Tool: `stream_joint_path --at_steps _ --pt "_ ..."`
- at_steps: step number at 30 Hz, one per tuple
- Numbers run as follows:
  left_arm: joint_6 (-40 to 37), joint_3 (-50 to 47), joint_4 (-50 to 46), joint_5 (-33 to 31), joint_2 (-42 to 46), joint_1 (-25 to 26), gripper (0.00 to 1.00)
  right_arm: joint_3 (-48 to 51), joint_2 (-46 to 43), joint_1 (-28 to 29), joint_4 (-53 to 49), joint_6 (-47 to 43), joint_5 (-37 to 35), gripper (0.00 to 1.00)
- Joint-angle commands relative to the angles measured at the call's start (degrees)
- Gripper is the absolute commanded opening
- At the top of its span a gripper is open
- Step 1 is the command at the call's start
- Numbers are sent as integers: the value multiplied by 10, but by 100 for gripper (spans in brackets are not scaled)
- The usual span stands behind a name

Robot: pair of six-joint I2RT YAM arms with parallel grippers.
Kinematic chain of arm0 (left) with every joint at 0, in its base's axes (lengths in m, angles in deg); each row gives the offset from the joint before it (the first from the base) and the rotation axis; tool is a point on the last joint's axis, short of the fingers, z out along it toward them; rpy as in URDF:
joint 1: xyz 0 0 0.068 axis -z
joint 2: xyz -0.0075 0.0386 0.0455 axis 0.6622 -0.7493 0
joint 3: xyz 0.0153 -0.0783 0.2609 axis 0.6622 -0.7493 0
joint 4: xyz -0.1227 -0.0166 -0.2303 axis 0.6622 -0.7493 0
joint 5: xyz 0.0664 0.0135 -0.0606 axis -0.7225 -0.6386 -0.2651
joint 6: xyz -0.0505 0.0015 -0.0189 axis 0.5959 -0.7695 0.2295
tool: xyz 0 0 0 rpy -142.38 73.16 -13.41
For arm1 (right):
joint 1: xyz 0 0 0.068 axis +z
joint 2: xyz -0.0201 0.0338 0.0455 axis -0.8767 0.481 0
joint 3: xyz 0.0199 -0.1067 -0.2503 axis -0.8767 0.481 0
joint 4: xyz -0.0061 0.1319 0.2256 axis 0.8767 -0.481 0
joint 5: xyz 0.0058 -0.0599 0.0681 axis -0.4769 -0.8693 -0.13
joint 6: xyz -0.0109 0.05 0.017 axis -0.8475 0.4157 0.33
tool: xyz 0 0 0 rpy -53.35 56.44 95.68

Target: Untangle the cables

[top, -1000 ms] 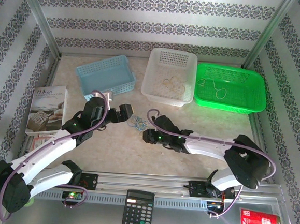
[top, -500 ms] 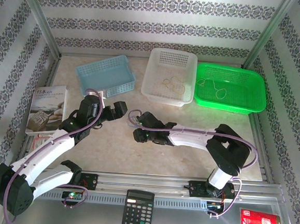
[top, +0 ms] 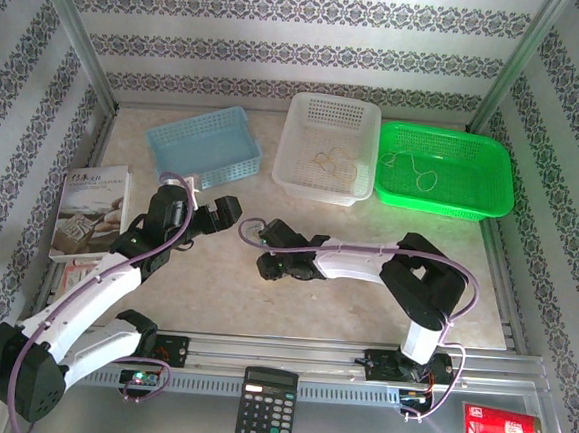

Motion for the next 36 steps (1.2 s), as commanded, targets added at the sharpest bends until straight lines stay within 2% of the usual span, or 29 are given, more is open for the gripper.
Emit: stream_joint_path --at_steps 1,6,11,17,22,36 --pt "11 -9 3 10 5 -10 100 -14 -10 13 -20 -3 14 36" --pt "10 -7 1 11 5 -13 100 -18 -40 18 -18 4 21 36" --pt "12 -7 1 13 8 -14 100 -31 -61 18 -44 -19 -7 38" --pt "-2 4 -13 10 11 -20 100 -72 -29 29 -115 -87 -45 38" --pt "-23 25 -35 19 12 -47 100 -98 6 54 -160 -132 -89 39" --pt "-6 8 -10 46 2 -70 100 -111 46 67 -177 -142 -159 40"
